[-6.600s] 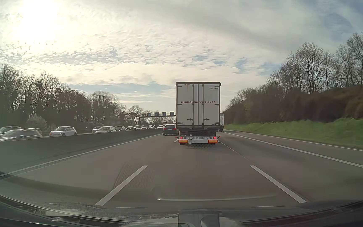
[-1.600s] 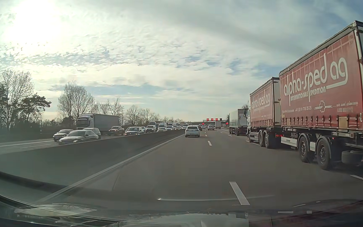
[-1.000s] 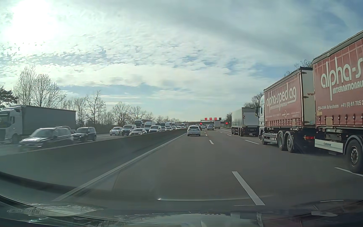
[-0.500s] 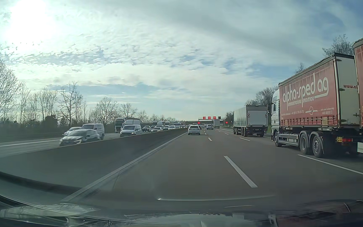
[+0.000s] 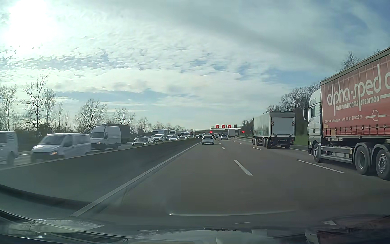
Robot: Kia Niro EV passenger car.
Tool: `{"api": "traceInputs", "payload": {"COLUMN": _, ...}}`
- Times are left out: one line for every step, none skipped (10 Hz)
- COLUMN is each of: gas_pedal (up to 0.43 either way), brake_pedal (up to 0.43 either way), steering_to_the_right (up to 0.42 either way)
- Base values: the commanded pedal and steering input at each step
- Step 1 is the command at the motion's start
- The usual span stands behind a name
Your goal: Follow the waypoints while adhering to traffic rules and regulations
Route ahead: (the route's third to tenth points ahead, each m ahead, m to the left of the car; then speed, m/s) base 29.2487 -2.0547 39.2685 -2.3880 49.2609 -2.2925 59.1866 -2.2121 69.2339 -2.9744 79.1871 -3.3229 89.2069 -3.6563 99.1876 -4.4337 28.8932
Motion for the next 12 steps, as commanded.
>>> {"api": "traceInputs", "payload": {"gas_pedal": 0.441, "brake_pedal": 0.0, "steering_to_the_right": 0.003}}
{"api": "traceInputs", "payload": {"gas_pedal": 0.441, "brake_pedal": 0.0, "steering_to_the_right": 0.003}}
{"api": "traceInputs", "payload": {"gas_pedal": 0.441, "brake_pedal": 0.0, "steering_to_the_right": 0.003}}
{"api": "traceInputs", "payload": {"gas_pedal": 0.441, "brake_pedal": 0.0, "steering_to_the_right": 0.003}}
{"api": "traceInputs", "payload": {"gas_pedal": 0.421, "brake_pedal": 0.0, "steering_to_the_right": 0.003}}
{"api": "traceInputs", "payload": {"gas_pedal": 0.398, "brake_pedal": 0.0, "steering_to_the_right": 0.003}}
{"api": "traceInputs", "payload": {"gas_pedal": 0.378, "brake_pedal": 0.0, "steering_to_the_right": 0.003}}
{"api": "traceInputs", "payload": {"gas_pedal": 0.358, "brake_pedal": 0.0, "steering_to_the_right": 0.004}}
{"api": "traceInputs", "payload": {"gas_pedal": 0.358, "brake_pedal": 0.0, "steering_to_the_right": 0.003}}
{"api": "traceInputs", "payload": {"gas_pedal": 0.331, "brake_pedal": 0.0, "steering_to_the_right": 0.003}}
{"api": "traceInputs", "payload": {"gas_pedal": 0.331, "brake_pedal": 0.0, "steering_to_the_right": 0.004}}
{"api": "traceInputs", "payload": {"gas_pedal": 0.319, "brake_pedal": 0.0, "steering_to_the_right": 0.004}}
